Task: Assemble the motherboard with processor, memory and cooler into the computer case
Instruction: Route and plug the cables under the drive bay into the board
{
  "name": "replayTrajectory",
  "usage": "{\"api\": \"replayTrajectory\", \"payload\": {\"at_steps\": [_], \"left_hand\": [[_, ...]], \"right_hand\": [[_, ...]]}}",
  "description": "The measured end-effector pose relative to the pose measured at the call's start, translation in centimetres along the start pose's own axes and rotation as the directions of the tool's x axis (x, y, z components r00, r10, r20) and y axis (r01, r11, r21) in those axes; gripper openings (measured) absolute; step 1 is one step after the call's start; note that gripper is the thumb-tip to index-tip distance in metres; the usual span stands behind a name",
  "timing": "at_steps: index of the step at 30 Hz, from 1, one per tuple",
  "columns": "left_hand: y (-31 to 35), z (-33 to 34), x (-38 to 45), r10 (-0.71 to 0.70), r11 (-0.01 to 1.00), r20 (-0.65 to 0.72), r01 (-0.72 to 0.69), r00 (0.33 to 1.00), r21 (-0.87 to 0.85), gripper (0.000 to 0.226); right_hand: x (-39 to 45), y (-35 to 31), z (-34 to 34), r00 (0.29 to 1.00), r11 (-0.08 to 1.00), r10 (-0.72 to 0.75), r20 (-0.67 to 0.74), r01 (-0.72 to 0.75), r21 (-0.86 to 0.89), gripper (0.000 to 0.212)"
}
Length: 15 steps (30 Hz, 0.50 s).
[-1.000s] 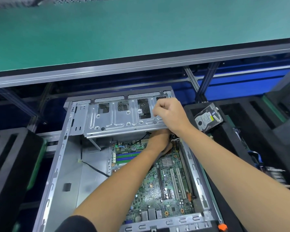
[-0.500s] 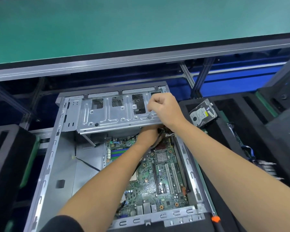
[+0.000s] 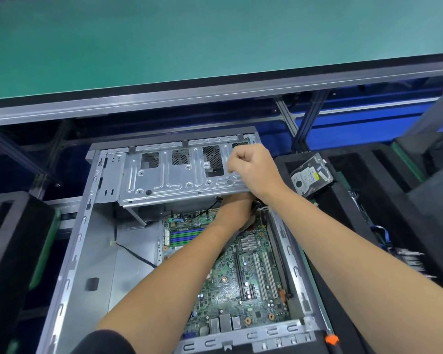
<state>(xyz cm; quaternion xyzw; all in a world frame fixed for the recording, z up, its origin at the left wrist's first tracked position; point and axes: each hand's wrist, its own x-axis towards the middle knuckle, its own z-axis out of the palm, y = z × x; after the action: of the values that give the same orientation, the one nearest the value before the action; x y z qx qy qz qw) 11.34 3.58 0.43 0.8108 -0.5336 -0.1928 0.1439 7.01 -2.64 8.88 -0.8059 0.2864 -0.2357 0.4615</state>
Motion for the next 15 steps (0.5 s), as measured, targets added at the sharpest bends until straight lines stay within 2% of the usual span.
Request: {"api": "replayTrajectory", "payload": {"at_steps": [2,4,8,12,15], "left_hand": [[-0.15,-0.02,0.15,-0.037,0.999,0.04,0.038,0.999,-0.034,0.034],[-0.4,0.03,0.31,-0.06,0.993,0.069,0.066,0.996,-0.098,0.037],[-0.45,-0.07,0.15,0.025,0.997,0.048,-0.022,0.999,-0.067,0.034],[-0.54,0.16,0.1,0.046,0.995,-0.004,-0.046,0.999,-0.089,0.013],[-0.27,-0.01,0.18,0.03,0.998,0.042,-0.028,0.999,-0.047,0.039]], "right_hand": [[0.03,0.02,0.03,1.0,1.0,-0.005,0.002,0.005,0.0,0.023],[0.07,0.05,0.04,1.0,1.0,-0.006,0.001,0.006,0.0,0.024],[0.14,0.13,0.06,1.0,1.0,0.005,-0.001,-0.005,-0.015,0.024],[0.22,0.21,0.09,1.0,1.0,0.002,0.004,-0.002,-0.016,0.023],[0.24,0.25,0.12,1.0,1.0,0.002,0.004,-0.002,-0.011,0.021]]}}
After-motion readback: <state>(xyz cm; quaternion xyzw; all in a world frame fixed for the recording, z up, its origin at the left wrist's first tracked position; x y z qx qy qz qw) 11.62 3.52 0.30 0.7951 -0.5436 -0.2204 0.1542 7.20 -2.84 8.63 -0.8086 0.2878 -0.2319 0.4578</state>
